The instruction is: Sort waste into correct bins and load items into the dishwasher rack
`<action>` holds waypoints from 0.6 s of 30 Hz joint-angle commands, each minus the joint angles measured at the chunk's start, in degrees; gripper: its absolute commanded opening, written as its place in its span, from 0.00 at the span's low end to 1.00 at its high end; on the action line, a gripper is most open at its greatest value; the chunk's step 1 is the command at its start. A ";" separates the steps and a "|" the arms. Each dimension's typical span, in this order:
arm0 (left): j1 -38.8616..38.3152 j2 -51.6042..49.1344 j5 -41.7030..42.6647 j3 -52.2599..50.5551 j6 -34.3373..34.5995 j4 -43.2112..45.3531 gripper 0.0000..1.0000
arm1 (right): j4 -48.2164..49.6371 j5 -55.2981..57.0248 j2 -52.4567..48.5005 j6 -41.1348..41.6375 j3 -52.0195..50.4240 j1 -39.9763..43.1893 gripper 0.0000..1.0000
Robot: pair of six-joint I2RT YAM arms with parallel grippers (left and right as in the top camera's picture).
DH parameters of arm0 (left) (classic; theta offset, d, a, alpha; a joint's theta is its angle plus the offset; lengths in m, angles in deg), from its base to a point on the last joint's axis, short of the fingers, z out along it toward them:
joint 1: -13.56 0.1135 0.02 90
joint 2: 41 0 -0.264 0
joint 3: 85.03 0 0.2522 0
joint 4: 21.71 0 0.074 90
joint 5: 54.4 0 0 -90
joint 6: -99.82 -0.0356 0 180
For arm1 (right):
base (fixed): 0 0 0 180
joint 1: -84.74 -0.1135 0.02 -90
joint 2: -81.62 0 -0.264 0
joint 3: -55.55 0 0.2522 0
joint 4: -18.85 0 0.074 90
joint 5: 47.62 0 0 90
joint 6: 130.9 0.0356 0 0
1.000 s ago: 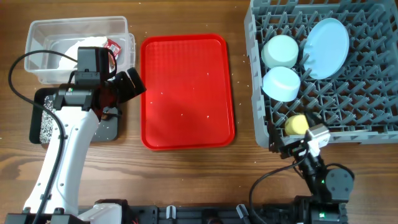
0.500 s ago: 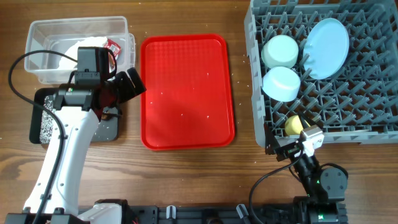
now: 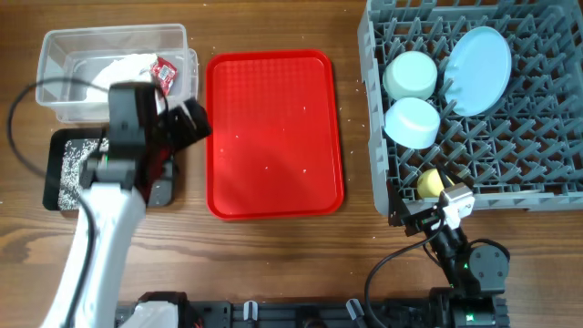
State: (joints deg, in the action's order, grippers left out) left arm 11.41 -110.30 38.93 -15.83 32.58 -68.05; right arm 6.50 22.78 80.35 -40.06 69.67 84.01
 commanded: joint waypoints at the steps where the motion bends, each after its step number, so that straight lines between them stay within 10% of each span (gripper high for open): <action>1: -0.31 16.20 1.60 -16.04 0.17 12.74 1.00 | 0.22 0.79 -0.07 0.68 -0.07 -0.33 1.00; 10: -0.20 55.06 1.07 -46.18 0.17 26.86 1.00 | 0.20 0.79 -0.07 0.66 -0.07 -0.33 1.00; 18: -0.22 62.95 -1.03 -54.38 0.17 32.48 1.00 | 0.22 0.79 -0.07 0.68 -0.07 -0.33 1.00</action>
State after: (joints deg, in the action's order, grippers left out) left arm 11.36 -49.14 39.76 -67.41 32.82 -37.42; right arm 6.41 23.17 79.97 -40.08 69.67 84.01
